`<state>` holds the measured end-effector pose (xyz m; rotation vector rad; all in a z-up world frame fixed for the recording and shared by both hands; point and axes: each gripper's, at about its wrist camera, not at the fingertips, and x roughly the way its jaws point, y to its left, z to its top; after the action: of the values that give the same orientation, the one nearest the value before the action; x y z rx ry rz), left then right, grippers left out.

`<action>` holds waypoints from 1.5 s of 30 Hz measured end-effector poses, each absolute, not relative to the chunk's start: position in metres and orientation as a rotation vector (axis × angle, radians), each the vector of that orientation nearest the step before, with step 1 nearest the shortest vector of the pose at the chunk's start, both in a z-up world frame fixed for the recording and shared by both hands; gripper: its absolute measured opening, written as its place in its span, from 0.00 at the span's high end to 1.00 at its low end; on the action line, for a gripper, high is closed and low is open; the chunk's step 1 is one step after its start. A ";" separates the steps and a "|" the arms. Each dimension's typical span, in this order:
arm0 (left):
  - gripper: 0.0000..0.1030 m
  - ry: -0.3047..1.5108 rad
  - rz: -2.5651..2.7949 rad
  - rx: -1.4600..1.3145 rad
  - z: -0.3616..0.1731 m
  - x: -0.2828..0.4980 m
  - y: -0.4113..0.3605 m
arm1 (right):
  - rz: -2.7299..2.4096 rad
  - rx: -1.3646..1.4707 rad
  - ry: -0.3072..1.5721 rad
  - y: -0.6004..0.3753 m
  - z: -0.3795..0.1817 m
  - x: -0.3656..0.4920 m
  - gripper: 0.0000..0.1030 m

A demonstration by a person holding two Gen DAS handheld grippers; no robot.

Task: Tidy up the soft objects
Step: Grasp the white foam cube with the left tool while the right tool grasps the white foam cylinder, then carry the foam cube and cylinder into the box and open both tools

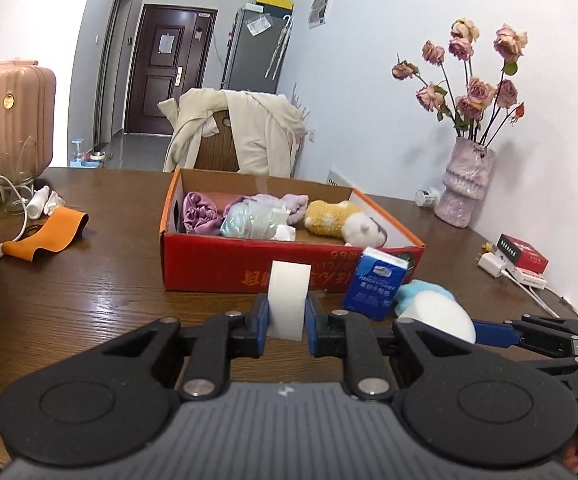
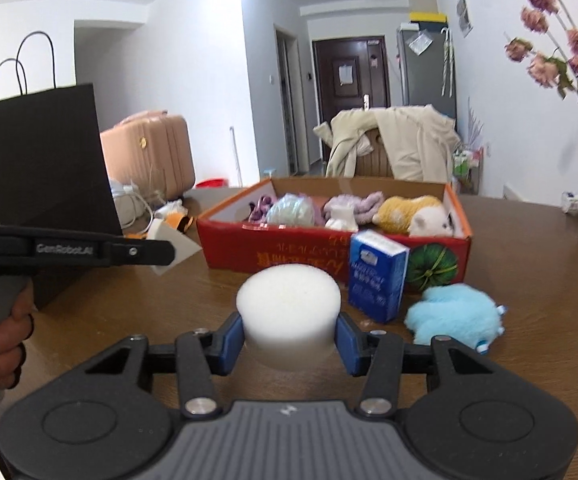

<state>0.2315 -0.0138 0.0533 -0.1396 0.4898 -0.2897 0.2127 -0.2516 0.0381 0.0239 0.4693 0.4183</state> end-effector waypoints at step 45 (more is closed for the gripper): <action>0.35 0.716 -0.328 -0.099 0.054 0.519 -0.087 | 0.535 -0.196 0.755 -0.260 0.042 0.511 0.35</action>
<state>0.5187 -0.0873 0.0537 -0.0992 0.7160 -0.3278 0.5109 -0.2603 0.0422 -0.1959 0.7552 0.5355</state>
